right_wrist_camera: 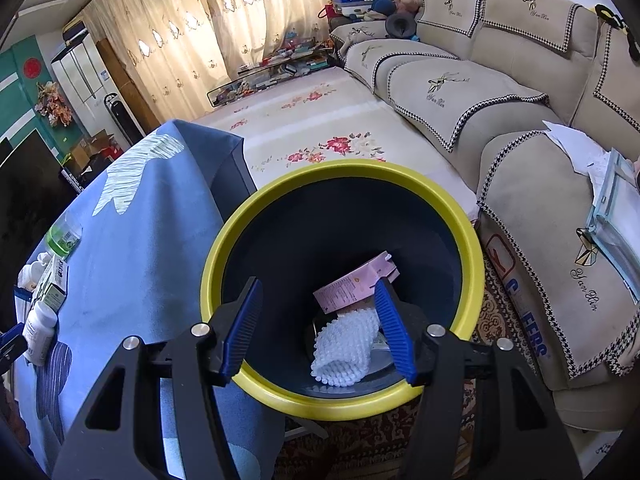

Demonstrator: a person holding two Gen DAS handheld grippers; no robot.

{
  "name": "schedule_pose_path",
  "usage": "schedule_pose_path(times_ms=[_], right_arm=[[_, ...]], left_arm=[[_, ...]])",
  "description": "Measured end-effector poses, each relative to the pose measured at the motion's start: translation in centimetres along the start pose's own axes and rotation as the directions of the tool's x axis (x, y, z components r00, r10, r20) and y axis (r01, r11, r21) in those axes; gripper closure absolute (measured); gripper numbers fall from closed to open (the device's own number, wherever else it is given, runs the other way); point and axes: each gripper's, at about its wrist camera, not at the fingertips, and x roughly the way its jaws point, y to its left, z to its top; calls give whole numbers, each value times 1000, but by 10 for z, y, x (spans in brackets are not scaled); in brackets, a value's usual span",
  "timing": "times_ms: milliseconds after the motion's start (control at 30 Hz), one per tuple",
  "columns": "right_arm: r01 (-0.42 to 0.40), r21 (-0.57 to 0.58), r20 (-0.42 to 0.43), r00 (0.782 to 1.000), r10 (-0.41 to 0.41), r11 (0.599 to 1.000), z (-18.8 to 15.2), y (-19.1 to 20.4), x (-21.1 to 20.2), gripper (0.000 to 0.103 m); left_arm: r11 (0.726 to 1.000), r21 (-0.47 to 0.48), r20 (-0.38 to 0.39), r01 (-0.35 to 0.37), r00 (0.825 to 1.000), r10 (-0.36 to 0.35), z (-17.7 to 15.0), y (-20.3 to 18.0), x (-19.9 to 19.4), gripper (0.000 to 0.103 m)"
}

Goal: Collect trash
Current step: 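Grasp the white supplement bottle with the left gripper, then carry the supplement bottle over the bin and open the left gripper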

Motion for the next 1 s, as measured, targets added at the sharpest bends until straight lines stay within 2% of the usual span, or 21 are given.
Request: schedule_pose_path(times_ms=[300, 400, 533, 767, 1000], right_arm=[[-3, 8, -12, 1000, 3, 1000, -2, -4, 5, 47], [-6, 6, -17, 1000, 6, 1000, -3, -4, 6, 47], [-10, 8, -21, 1000, 10, 1000, -4, -6, 8, 47], [-14, 19, -11, 1000, 15, 1000, -6, -9, 4, 47], [-14, 41, -3, 1000, 14, 999, -12, -24, -5, 47]], left_arm=[[1000, -6, -99, -8, 995, 7, 0, 1, 32, 30], [1000, -5, -95, -22, 995, 22, 2, -1, 36, 34], [999, -16, -89, -39, 995, 38, 4, -1, 36, 54], [1000, -18, -82, -10, 997, 8, 1, -10, 27, 56], [997, 52, -32, 50, 998, -48, 9, -54, 4, 56]])
